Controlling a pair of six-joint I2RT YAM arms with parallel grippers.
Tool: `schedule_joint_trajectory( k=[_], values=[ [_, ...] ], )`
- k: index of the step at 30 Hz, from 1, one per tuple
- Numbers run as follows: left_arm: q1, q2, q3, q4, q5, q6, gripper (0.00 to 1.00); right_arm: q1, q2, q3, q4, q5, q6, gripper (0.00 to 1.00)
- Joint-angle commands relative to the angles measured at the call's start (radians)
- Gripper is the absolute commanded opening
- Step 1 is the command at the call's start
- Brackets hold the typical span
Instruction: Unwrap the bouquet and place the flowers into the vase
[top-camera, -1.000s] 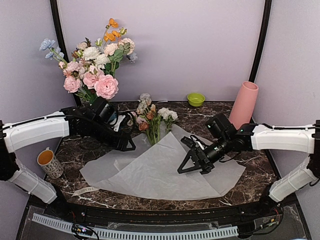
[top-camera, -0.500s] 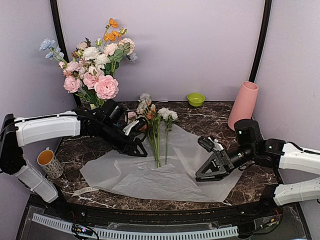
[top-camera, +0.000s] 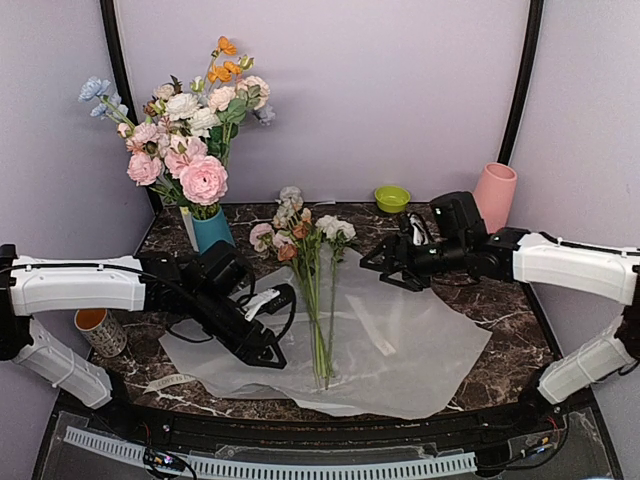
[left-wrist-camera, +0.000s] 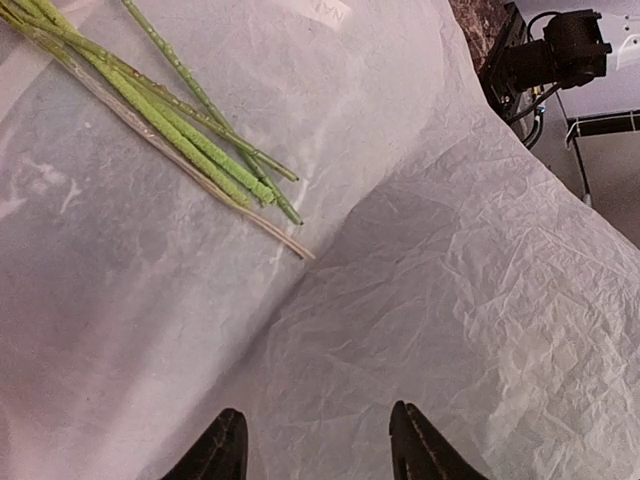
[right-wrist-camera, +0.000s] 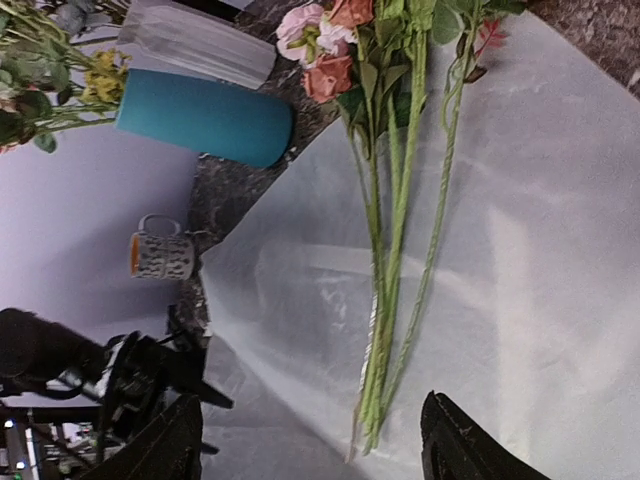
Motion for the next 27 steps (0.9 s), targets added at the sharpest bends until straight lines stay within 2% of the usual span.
schedule_joint_trajectory(
  k=[1,5,10,11,13,14,17,21,27],
  values=[
    [-0.007,-0.090,-0.008,-0.011,-0.141,-0.025,0.56,0.005,0.166,0.188,-0.205,0.191,-0.115,0.71],
    [-0.007,-0.154,0.008,0.027,-0.321,-0.066,0.60,0.026,0.304,0.295,-0.274,0.195,-0.183,0.71],
    [-0.005,-0.133,0.070,0.113,-0.532,-0.117,0.75,0.044,0.408,0.390,-0.265,0.225,-0.178,0.68],
    [-0.004,-0.112,0.089,0.117,-0.580,-0.134,0.79,0.046,0.434,0.419,-0.284,0.250,-0.166,0.67],
    [-0.002,-0.057,0.130,0.114,-0.672,-0.172,0.95,0.048,0.484,0.473,-0.307,0.284,-0.139,0.66],
    [-0.002,-0.040,0.147,0.117,-0.706,-0.190,0.99,0.049,0.510,0.497,-0.310,0.294,-0.128,0.65],
    [0.003,-0.002,0.173,0.148,-0.737,-0.204,0.99,0.050,0.583,0.565,-0.298,0.305,-0.116,0.62],
    [0.012,0.042,0.225,0.120,-0.704,-0.163,0.99,0.049,0.706,0.689,-0.324,0.319,-0.121,0.57],
    [0.012,0.039,0.217,0.112,-0.598,-0.112,0.90,0.048,0.849,0.861,-0.417,0.355,-0.128,0.50]
  ],
)
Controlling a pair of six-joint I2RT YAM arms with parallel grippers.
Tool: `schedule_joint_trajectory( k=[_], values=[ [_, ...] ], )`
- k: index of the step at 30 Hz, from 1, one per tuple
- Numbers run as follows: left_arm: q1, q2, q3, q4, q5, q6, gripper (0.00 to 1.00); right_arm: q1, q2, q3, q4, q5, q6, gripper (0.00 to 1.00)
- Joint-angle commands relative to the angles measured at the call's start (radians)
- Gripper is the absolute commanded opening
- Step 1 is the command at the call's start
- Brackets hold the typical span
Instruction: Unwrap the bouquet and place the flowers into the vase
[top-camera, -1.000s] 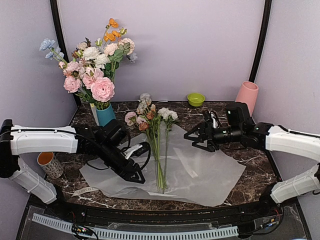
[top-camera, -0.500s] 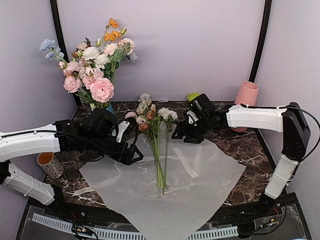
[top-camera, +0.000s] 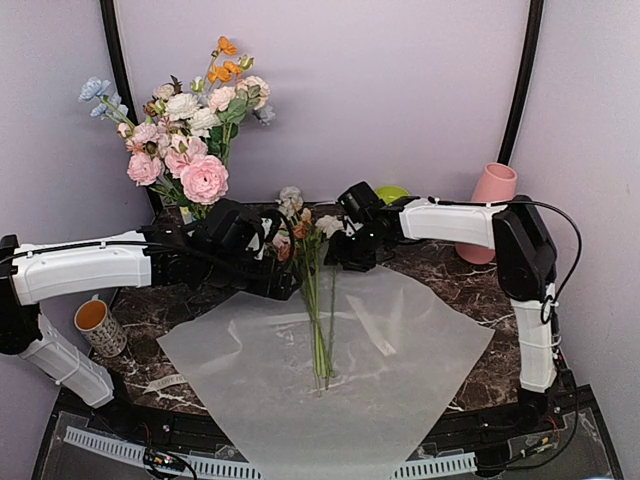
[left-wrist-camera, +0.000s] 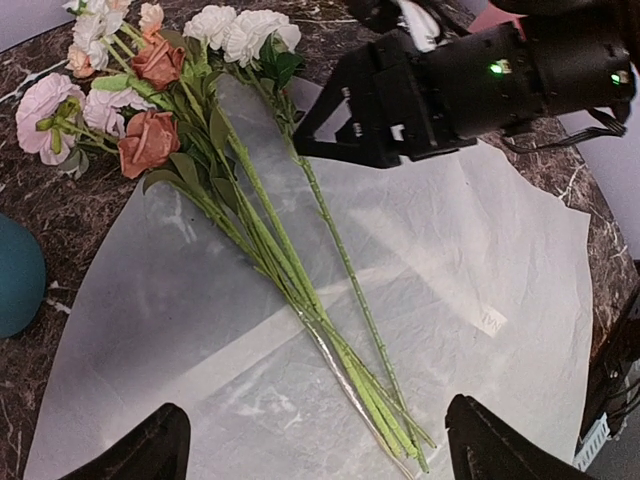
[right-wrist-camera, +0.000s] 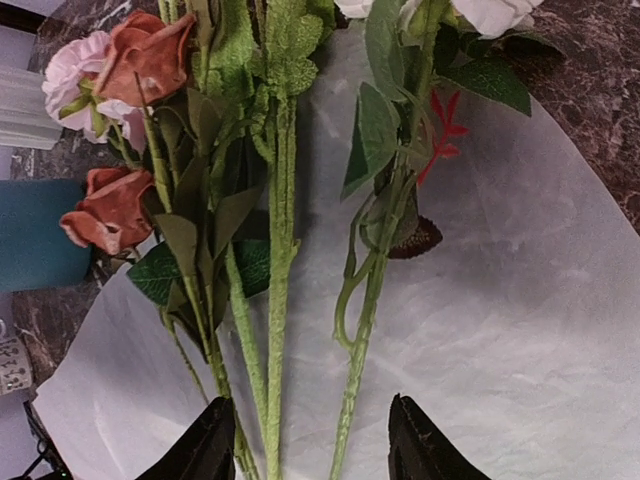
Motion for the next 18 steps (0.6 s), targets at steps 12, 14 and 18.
schedule_joint_trajectory(
  k=[12,14,18],
  values=[
    [0.003,-0.031,-0.031,-0.005,0.123,0.048,0.83,0.006,0.152,0.119,-0.075,-0.020,0.012,0.33],
    [0.002,-0.027,-0.027,-0.004,0.122,0.061,0.83,0.006,0.159,0.117,-0.068,-0.029,0.013,0.31],
    [0.002,-0.015,-0.018,0.005,0.108,0.075,0.82,0.006,0.173,0.114,-0.049,-0.056,0.020,0.28]
  ],
)
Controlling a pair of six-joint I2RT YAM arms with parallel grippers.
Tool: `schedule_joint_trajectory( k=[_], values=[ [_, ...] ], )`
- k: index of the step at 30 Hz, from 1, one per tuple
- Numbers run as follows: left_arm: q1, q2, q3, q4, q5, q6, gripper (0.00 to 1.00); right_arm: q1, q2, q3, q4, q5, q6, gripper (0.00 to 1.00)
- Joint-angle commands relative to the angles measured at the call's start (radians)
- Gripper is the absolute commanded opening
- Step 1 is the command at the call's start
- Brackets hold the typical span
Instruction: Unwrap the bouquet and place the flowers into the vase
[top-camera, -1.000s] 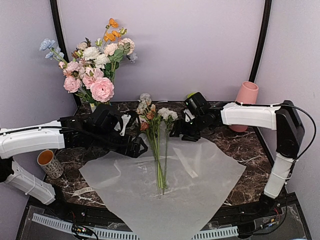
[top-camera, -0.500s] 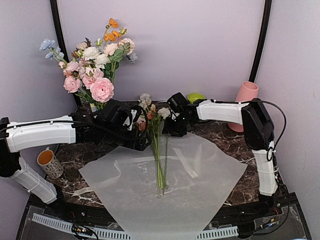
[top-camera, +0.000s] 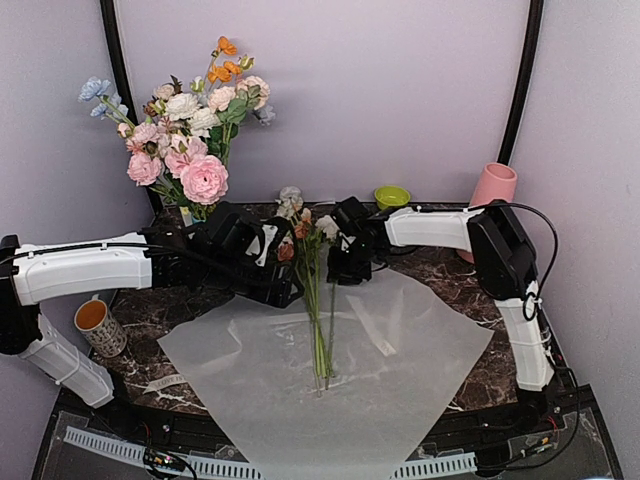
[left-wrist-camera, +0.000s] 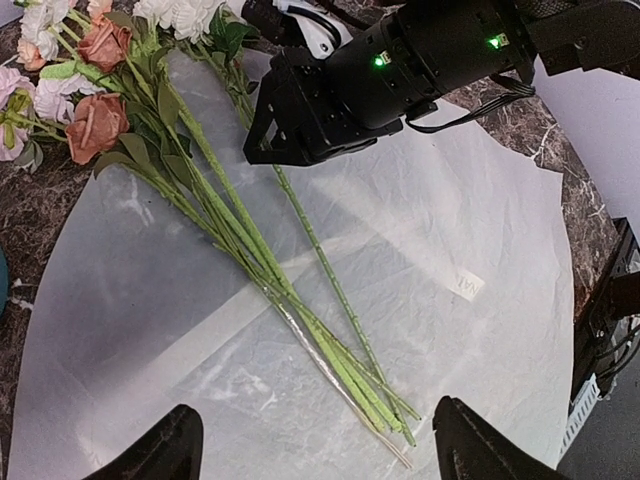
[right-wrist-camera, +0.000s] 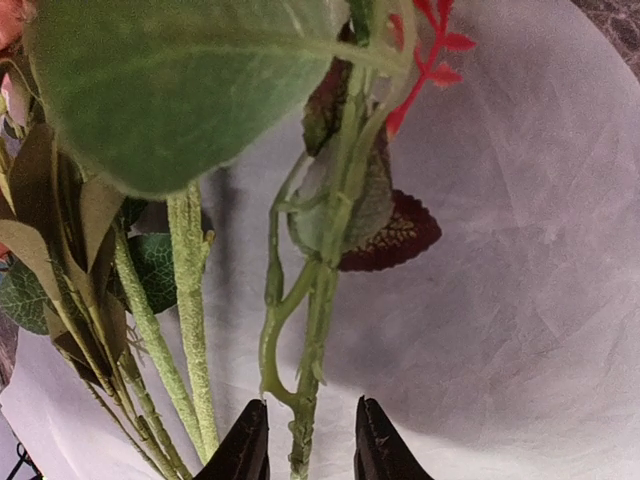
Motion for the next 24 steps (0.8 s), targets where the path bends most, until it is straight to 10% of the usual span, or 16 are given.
schedule_joint_trajectory(
  k=[1,11,24],
  values=[
    [0.003,-0.011,-0.005,0.011,-0.005,0.029,0.82,0.006,0.026,0.023,0.024,-0.037,0.009,0.27],
    [0.003,0.061,0.031,0.058,0.027,0.045,0.76,-0.007,0.016,-0.019,0.061,-0.068,0.034,0.00],
    [0.061,0.122,0.039,0.071,-0.083,-0.040,0.70,-0.047,-0.245,0.029,-0.095,0.106,-0.044,0.00]
  ],
)
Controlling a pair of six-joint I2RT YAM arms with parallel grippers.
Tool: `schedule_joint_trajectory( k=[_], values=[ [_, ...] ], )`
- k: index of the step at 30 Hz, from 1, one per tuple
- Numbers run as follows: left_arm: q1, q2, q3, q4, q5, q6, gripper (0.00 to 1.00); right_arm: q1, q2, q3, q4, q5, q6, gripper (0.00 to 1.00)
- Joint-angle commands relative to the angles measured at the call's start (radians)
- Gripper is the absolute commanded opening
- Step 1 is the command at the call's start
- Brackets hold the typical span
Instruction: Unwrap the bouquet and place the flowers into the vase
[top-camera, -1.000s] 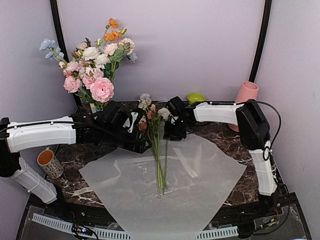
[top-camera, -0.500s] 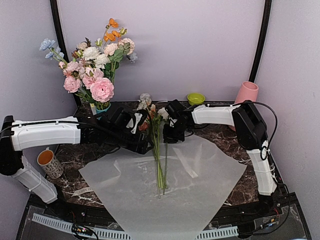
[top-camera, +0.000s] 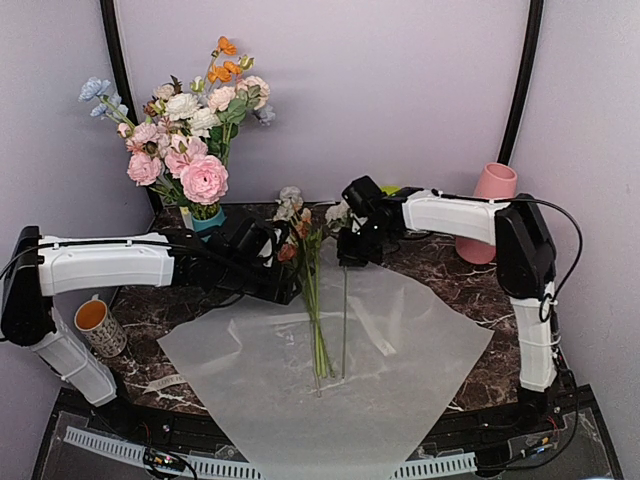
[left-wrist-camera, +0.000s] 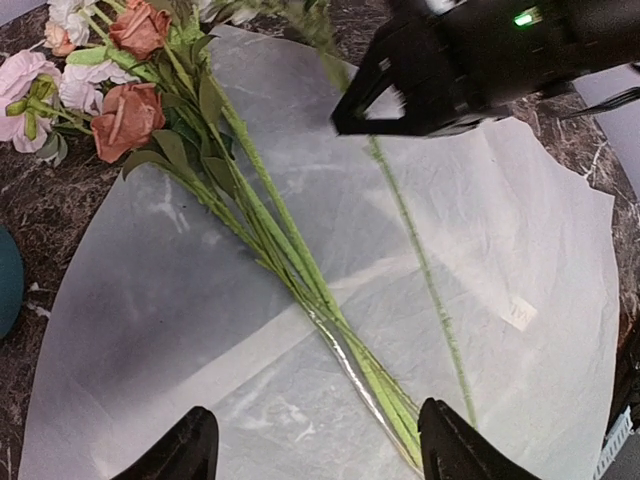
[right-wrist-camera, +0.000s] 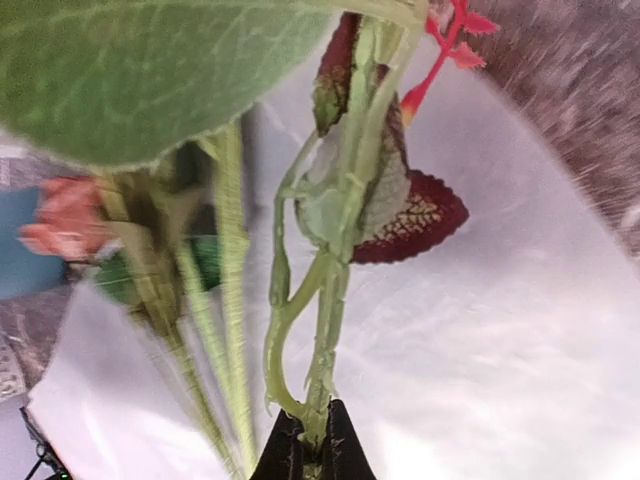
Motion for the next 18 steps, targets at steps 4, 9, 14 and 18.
schedule_joint_trajectory(
  k=[4,9,14,18],
  values=[
    [0.072,0.079,0.071,0.042,0.044,-0.043,0.60,-0.031,-0.286,0.037,-0.059,0.141,-0.116,0.00],
    [0.087,0.162,0.159,0.023,0.071,-0.042,0.57,-0.057,-0.430,0.064,-0.053,0.281,-0.246,0.00],
    [0.092,0.215,0.205,0.030,0.118,-0.049,0.51,-0.114,-0.533,0.122,0.008,0.409,-0.410,0.00],
    [0.093,0.247,0.222,0.040,0.138,-0.058,0.51,-0.168,-0.615,0.135,0.127,0.493,-0.578,0.00]
  ],
)
